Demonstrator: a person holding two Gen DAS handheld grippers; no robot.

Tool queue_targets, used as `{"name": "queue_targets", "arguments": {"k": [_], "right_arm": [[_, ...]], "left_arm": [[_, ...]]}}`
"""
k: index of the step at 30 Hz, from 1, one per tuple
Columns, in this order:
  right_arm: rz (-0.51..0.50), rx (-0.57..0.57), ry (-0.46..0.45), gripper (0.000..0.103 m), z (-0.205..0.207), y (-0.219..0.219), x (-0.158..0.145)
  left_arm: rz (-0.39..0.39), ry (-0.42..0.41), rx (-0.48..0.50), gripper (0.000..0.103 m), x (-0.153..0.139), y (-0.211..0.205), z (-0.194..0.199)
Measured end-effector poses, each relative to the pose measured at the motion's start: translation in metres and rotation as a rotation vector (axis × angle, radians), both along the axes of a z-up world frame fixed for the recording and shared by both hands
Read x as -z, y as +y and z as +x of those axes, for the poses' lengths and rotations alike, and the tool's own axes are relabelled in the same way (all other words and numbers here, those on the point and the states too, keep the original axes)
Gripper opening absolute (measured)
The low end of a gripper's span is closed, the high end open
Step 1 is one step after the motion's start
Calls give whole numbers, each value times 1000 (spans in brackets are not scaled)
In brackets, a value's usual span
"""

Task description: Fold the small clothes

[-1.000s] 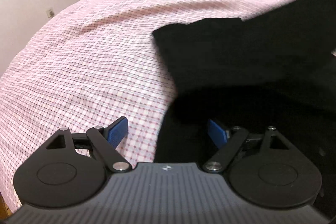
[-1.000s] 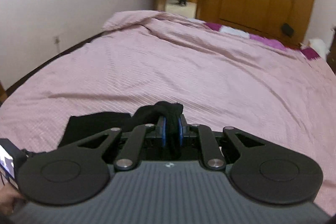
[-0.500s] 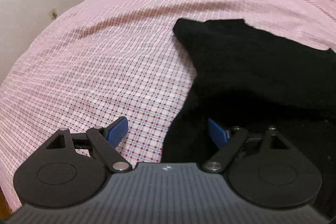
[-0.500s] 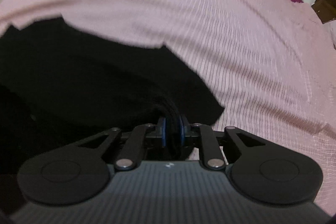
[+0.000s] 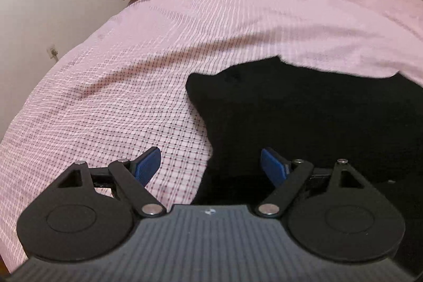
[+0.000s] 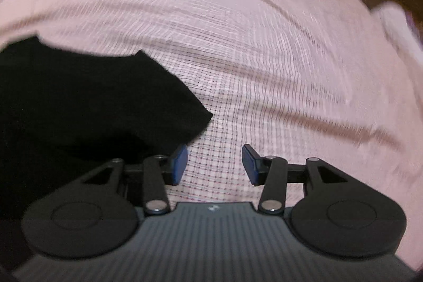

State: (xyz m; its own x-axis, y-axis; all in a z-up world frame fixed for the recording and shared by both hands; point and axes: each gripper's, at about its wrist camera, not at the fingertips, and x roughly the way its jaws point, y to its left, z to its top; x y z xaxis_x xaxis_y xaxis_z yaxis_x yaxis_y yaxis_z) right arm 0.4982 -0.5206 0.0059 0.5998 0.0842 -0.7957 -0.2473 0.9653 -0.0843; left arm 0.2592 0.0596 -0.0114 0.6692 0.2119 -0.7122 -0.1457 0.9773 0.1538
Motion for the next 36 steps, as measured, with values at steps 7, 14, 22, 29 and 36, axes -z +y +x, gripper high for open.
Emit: {"name": "queue_targets", "arguments": {"k": [7,14,22,29,36], "right_arm": [[329,149,104,47,21,-23,20],[406,80,98,3,32,-9,28],[182,98,-59,3,35,-1,21],[336,144,-5,17,29,-5,28],[367,67,-5,52,30,0,32]], "left_arm": [[19,43,-27,91,28,17,20],[46,31,11,93,28,21,22],[31,13,8,99,35,27,29],[-23,13,14,100,36,36,29],[11,10,14,100,35,31,26]]}}
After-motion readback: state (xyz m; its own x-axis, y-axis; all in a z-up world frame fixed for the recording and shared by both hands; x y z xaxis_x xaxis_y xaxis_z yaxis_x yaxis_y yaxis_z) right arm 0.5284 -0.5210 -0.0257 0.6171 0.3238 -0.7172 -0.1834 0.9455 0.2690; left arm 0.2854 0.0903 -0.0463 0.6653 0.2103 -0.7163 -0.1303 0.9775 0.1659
